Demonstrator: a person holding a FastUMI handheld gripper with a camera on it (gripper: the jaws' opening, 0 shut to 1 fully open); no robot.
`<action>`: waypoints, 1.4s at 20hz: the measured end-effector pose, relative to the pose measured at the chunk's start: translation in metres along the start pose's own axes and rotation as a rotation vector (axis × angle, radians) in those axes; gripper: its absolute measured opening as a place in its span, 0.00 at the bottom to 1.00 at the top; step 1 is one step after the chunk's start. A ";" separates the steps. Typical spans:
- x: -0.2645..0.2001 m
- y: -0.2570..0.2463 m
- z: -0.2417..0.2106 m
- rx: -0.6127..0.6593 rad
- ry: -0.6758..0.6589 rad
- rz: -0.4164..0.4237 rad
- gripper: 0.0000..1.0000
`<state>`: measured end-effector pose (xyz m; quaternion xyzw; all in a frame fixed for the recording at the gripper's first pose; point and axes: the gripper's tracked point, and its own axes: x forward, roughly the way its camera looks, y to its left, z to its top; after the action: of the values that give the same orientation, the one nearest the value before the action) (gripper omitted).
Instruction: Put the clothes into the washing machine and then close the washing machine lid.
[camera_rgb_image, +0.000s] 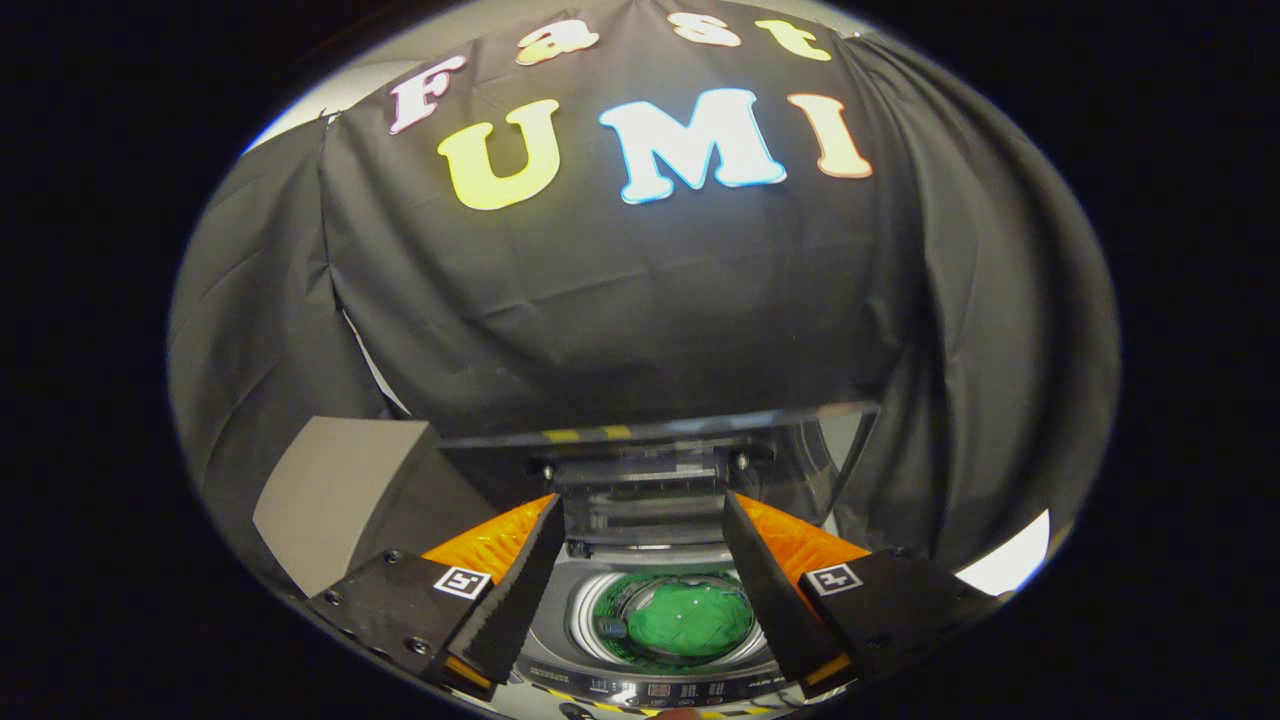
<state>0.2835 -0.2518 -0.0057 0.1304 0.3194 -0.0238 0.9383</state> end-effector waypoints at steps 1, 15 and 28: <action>0.000 0.003 0.012 -0.002 -0.010 0.005 0.98; 0.084 0.021 0.045 0.004 0.098 0.007 0.98; 0.123 0.009 0.013 -0.055 0.257 -0.044 0.98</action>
<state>0.3902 -0.2419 -0.0690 0.0997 0.4401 -0.0186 0.8922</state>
